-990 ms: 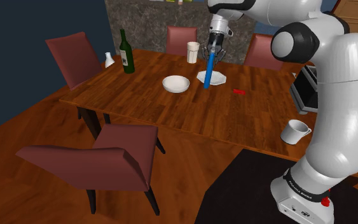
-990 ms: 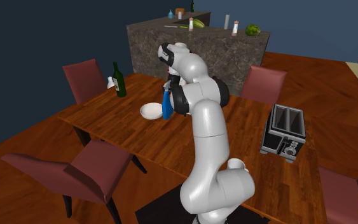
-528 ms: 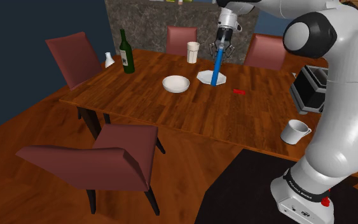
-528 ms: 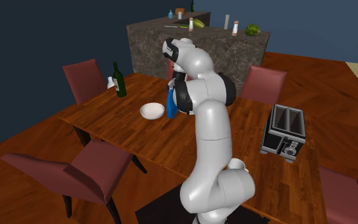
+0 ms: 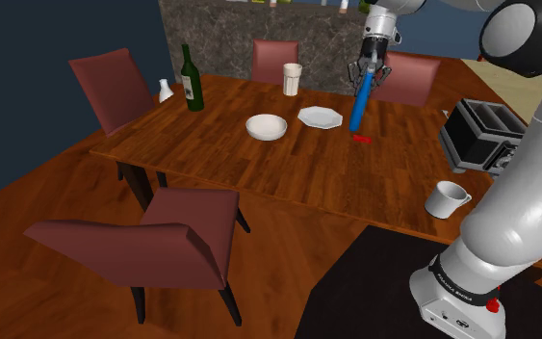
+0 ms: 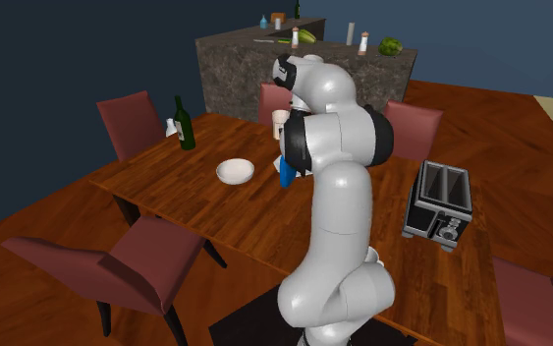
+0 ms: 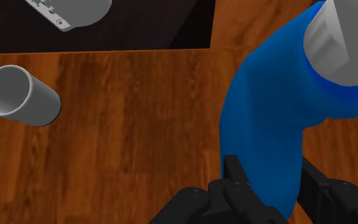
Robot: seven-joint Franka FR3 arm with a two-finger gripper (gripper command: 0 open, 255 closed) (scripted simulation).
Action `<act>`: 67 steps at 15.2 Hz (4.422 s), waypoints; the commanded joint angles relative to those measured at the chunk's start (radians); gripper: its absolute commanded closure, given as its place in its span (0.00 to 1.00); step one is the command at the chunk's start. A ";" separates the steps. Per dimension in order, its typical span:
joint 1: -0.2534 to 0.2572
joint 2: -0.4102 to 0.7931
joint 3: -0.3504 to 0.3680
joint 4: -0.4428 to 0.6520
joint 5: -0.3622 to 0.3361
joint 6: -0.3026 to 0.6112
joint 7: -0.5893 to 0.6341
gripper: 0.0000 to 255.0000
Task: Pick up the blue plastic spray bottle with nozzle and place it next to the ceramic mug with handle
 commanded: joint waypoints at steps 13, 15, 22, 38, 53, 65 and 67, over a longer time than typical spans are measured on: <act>-0.113 -0.297 -0.114 -0.240 -0.162 -0.085 -0.217 1.00; -0.131 -0.325 -0.134 -0.252 -0.188 -0.103 -0.254 1.00; -0.196 -0.395 -0.210 -0.258 -0.287 -0.169 -0.396 1.00; -0.292 -0.428 -0.345 -0.270 -0.435 -0.171 -0.642 1.00; -0.298 -0.444 -0.357 -0.486 -0.441 0.029 -0.620 1.00; -0.303 -0.415 -0.374 -0.622 -0.437 0.192 -0.619 1.00; -0.304 -0.407 -0.378 -0.642 -0.435 0.219 -0.620 1.00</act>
